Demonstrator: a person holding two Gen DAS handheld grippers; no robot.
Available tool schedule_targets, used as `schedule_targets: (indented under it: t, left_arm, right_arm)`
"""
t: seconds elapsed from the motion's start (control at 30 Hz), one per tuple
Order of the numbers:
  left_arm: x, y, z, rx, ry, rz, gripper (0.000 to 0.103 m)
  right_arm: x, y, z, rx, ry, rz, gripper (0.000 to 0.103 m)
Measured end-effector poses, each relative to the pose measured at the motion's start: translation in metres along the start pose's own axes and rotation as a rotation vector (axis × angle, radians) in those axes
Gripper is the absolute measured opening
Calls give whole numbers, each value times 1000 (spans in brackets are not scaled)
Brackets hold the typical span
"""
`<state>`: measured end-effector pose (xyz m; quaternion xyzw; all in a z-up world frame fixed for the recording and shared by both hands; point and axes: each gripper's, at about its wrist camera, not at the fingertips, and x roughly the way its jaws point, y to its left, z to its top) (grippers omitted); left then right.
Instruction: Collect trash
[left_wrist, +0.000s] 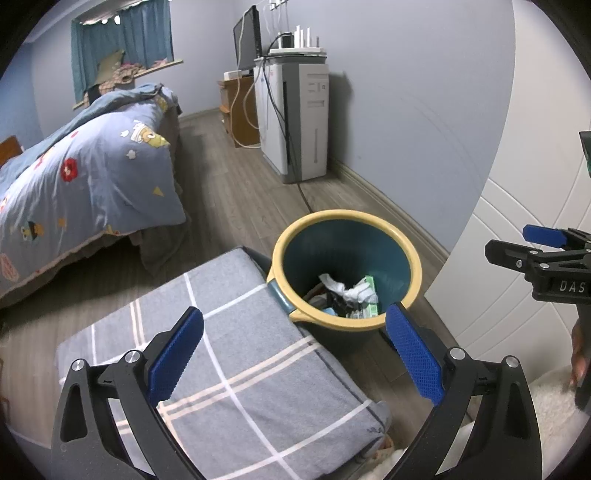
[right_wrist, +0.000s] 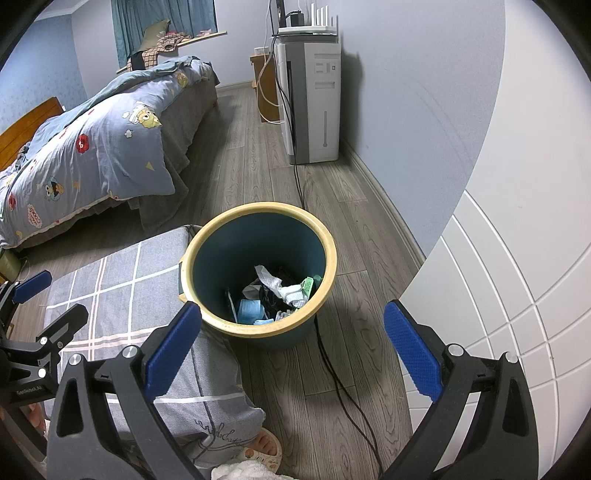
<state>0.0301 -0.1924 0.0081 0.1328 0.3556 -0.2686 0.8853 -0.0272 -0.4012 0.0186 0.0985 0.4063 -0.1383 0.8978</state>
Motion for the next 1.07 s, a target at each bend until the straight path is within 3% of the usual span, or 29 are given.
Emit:
schedule_targets:
  t: [1.07]
  left_arm:
    - [0, 1, 2, -8, 25, 9, 98]
  right_arm:
    - [5, -5, -4, 2, 19, -25, 97]
